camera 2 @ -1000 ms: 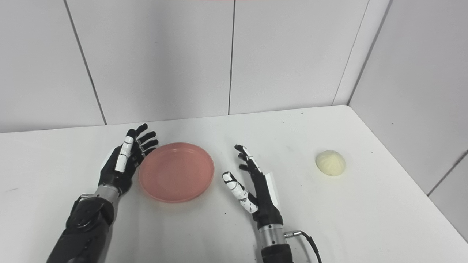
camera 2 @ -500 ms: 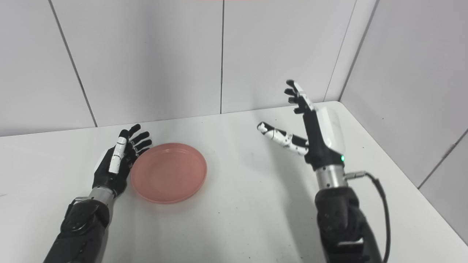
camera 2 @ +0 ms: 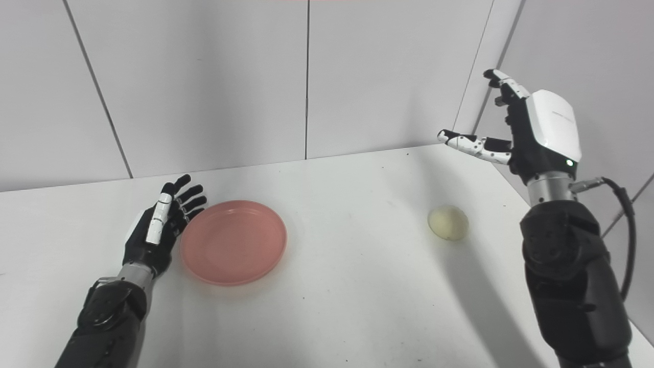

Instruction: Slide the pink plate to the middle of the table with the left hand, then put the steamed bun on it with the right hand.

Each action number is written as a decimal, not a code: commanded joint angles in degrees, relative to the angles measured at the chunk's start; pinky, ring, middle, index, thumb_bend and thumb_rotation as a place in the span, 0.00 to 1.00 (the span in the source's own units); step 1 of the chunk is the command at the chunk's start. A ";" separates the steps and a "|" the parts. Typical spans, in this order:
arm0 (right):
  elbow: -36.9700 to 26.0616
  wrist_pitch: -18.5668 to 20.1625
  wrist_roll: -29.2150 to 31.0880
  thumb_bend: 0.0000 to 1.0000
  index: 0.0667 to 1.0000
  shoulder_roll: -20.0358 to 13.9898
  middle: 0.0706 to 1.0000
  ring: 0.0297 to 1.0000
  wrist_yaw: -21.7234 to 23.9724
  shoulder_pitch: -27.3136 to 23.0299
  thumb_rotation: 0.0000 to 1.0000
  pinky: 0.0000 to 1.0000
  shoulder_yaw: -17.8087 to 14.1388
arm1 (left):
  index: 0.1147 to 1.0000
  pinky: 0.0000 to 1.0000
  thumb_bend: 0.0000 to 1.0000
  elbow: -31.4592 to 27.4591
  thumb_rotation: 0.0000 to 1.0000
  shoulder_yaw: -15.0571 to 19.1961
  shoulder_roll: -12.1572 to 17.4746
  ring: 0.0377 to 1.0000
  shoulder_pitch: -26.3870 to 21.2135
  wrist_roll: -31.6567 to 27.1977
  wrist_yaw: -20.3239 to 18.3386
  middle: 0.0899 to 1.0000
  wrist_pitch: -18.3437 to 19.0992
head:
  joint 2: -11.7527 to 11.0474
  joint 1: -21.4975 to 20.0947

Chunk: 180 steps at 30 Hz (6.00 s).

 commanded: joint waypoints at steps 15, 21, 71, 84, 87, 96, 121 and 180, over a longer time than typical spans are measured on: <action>8.24 0.39 -8.75 1.00 0.80 -8.51 0.88 0.85 21.80 -4.28 0.49 0.71 4.96 | 0.88 0.78 0.72 5.25 0.86 -0.14 -0.03 0.81 -0.02 0.30 -0.55 0.84 0.63 | -0.30 0.30; 9.11 0.48 -12.05 1.00 0.80 -6.95 0.89 0.86 22.87 -4.99 0.52 0.66 7.18 | 0.88 0.78 0.73 5.93 0.86 -0.27 -0.01 0.81 -0.22 0.41 -0.62 0.84 0.13 | -0.35 0.28; 26.25 0.31 -14.67 1.00 0.79 -2.55 0.87 0.89 14.71 -4.65 0.60 0.95 13.70 | 0.86 0.79 0.75 4.66 0.84 -0.38 0.30 0.81 0.36 0.22 -1.02 0.82 2.82 | 0.64 1.13; 29.76 -1.01 -9.03 1.00 0.79 -2.83 0.87 0.89 5.94 -3.52 0.58 0.97 16.52 | 0.87 0.78 0.76 4.59 0.83 -0.04 0.22 0.81 0.36 -0.13 -1.30 0.81 3.52 | 0.91 1.31; 29.81 -0.79 -8.46 1.00 0.79 -3.27 0.86 0.88 5.49 -3.20 0.56 0.92 17.37 | 0.86 0.77 0.76 4.47 0.83 -0.13 0.20 0.81 0.48 0.00 -1.26 0.81 3.49 | 1.11 1.57; 30.14 -0.27 -7.35 1.00 0.79 -4.21 0.86 0.87 5.13 -2.71 0.57 0.84 18.79 | 0.87 0.76 0.73 4.60 0.84 -0.25 0.25 0.80 0.42 0.07 -1.45 0.81 3.49 | 1.32 1.67; 24.23 0.48 -7.86 0.55 0.52 -1.85 0.43 0.22 10.54 -1.14 0.00 0.17 14.35 | 0.88 0.74 0.72 3.86 0.83 -0.14 0.29 0.79 0.57 -0.35 -2.38 0.81 4.31 | 1.91 1.63; 9.70 -3.03 -10.28 0.53 0.47 6.89 0.43 0.42 14.13 -16.34 0.00 0.35 20.78 | 0.89 0.77 0.67 8.03 0.87 -1.84 -2.18 0.79 -1.55 1.27 0.19 0.84 2.40 | 1.70 11.33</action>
